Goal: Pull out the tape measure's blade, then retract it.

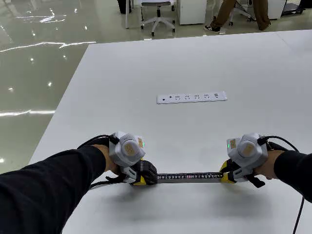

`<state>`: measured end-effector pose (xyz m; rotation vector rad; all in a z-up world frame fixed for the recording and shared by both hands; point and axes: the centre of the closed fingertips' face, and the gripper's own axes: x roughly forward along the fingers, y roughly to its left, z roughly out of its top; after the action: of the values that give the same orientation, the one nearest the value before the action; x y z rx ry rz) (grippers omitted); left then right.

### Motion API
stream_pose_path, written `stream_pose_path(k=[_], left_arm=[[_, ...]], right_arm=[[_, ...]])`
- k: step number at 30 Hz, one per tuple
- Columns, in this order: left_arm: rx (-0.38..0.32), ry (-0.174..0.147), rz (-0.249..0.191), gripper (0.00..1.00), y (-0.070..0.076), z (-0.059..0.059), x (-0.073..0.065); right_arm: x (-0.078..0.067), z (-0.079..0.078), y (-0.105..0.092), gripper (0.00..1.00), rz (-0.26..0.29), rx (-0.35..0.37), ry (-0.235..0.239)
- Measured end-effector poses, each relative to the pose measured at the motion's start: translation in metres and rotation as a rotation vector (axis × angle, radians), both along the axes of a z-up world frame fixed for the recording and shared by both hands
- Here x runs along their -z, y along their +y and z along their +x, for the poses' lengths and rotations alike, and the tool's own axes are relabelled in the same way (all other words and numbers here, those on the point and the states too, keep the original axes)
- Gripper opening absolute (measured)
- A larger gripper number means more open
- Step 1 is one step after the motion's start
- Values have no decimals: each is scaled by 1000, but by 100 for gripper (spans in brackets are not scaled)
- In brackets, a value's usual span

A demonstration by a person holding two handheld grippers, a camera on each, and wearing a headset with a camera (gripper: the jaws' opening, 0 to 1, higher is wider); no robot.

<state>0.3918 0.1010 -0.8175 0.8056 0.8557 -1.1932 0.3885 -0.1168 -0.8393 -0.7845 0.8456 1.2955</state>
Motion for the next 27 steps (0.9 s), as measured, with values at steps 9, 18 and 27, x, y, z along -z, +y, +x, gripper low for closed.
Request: stream_pose_path(k=[9, 18, 27], left_arm=[[-3, -1, -1, 35, 0, 0, 0], [-6, -1, -1, 35, -1, 0, 0], [-7, -1, -1, 35, -1, 0, 0]], right_arm=[[3, 2, -15, 8, -13, 12, -1], [1, 2, -23, 8, -15, 19, -3], [0, 2, -31, 8, -21, 23, 0]])
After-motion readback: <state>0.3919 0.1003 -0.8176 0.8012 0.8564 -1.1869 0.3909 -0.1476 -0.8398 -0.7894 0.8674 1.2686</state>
